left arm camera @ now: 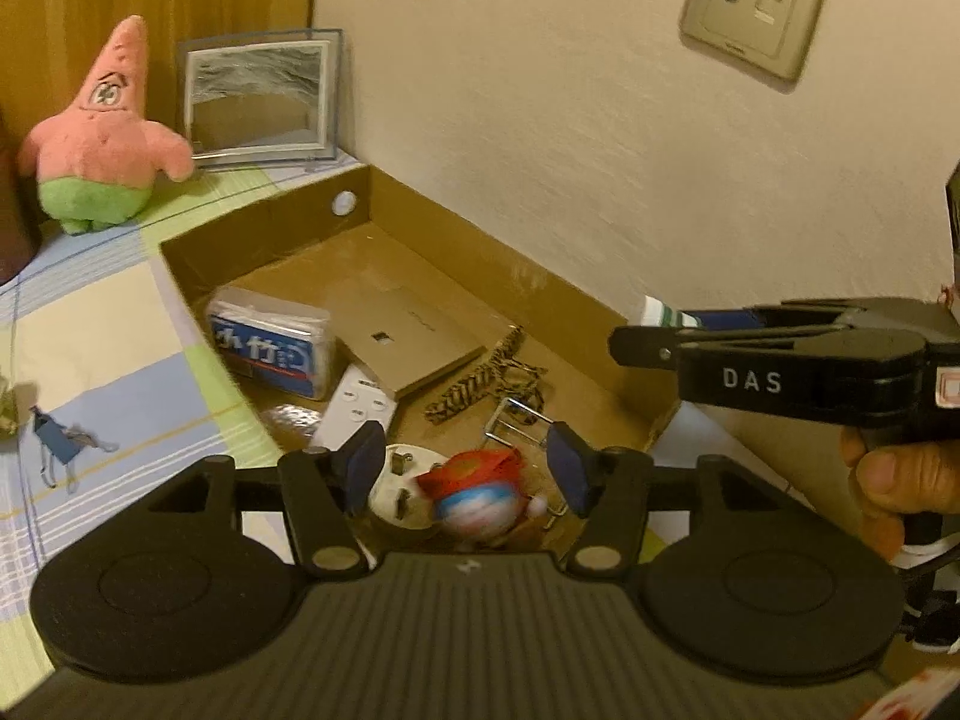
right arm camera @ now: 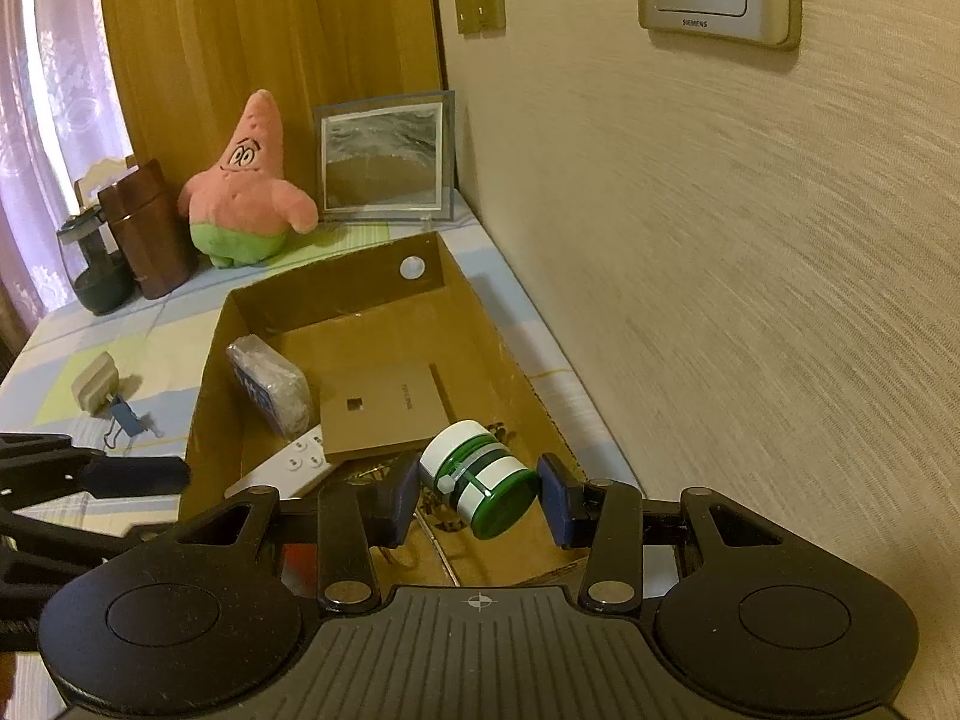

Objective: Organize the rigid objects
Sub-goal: 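Lower the Doraemon figure into the tray and open the left gripper, then lower the green-and-white cylinder into the tray and open the right gripper, then withdraw both open grippers from the tray toward the white plug and blue clip, then lower the right gripper onto the blue binder clip and close on it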

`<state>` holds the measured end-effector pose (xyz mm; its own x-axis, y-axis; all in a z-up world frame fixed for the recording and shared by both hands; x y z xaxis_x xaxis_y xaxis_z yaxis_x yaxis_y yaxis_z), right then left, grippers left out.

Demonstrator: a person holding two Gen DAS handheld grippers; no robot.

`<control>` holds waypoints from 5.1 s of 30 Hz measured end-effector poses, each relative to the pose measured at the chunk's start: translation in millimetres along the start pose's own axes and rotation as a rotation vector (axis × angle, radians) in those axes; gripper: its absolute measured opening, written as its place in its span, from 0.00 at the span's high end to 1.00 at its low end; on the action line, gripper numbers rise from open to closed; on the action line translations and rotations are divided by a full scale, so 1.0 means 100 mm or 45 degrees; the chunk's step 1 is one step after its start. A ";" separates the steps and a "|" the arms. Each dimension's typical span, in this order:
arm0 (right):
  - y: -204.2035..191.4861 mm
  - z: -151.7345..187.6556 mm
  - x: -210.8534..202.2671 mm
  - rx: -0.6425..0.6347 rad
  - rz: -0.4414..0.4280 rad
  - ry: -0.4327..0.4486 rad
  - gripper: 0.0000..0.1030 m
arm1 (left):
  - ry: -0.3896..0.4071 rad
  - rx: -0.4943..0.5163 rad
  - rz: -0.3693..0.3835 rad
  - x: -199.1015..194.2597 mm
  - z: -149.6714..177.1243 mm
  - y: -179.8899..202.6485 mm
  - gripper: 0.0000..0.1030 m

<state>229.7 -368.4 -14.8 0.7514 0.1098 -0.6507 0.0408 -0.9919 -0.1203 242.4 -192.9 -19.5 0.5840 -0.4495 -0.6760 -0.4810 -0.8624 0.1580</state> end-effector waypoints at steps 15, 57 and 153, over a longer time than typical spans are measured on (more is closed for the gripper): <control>-0.04 -0.03 0.03 0.004 -0.029 -0.012 0.62 | 0.017 -0.074 -0.078 -0.20 0.15 -0.24 0.47; -0.30 -0.10 -0.30 0.038 -0.101 0.005 0.43 | 0.042 -0.123 -0.140 -0.58 0.32 -0.32 0.34; -2.77 0.26 1.67 -0.430 -0.457 0.009 0.22 | 0.131 -0.397 -0.578 -0.78 0.85 -3.09 0.26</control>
<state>326.4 -73.4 -109.4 0.6548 0.4493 -0.6077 0.5085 -0.8568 -0.0855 290.0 128.1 -76.9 0.7558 -0.0238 -0.6544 0.0406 -0.9957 0.0831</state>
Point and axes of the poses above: each gripper's, at about its wrist camera, not at the fingertips, and x roughly the way its jaws point, y to its right, z to its underside, the point moved 2 cm from there along x, roughly the way its jaws point
